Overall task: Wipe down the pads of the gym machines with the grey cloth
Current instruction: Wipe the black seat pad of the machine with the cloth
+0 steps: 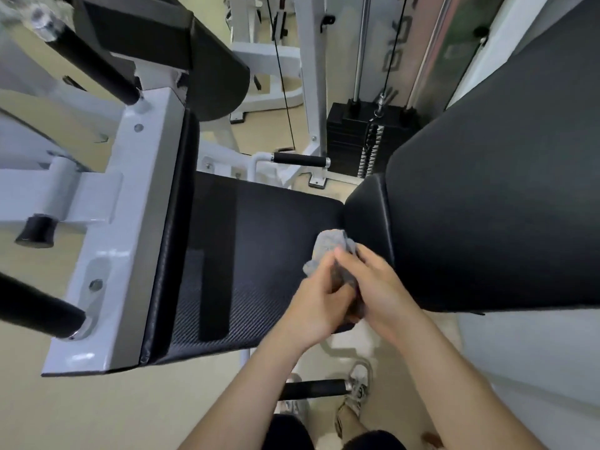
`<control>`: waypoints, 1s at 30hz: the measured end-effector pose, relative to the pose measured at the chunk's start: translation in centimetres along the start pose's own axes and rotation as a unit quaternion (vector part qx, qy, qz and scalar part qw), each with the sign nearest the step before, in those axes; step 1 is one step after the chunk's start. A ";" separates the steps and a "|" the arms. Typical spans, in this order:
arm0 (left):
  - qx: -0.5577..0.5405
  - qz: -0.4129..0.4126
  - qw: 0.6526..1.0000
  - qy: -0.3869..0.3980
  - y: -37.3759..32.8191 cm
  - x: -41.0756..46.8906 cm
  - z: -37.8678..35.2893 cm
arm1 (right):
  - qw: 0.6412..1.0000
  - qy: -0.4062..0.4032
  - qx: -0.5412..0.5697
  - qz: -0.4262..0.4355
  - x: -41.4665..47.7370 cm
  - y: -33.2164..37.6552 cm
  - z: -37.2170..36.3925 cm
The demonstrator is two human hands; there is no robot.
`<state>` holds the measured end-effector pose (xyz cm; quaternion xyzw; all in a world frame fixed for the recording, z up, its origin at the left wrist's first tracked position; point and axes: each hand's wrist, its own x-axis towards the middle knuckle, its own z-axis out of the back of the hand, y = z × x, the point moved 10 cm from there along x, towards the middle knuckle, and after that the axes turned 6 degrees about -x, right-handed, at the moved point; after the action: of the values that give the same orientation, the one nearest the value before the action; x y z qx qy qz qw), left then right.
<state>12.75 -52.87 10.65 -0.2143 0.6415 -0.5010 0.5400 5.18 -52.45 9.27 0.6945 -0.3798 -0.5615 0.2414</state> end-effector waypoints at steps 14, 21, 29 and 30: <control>-0.079 -0.014 0.978 -0.195 -3.7 15.0 10.4 | 0.910 -0.148 -0.348 0.172 11.4 9.0 2.7; -0.154 -0.156 0.963 -0.155 -6.8 17.2 12.6 | 0.834 -0.245 -0.382 0.314 12.2 13.7 2.1; 0.374 0.061 0.911 -0.164 7.1 19.3 13.0 | 0.852 -0.083 -0.513 0.062 19.8 -3.8 2.2; 0.404 0.048 0.899 -0.159 7.6 19.8 12.7 | 0.861 -0.074 -0.501 0.042 20.5 -5.0 2.4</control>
<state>19.81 -71.15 -4.34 -0.0235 0.2990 -0.6503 0.6980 5.76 -65.60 -7.35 0.4195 -0.0922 -0.7152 0.5513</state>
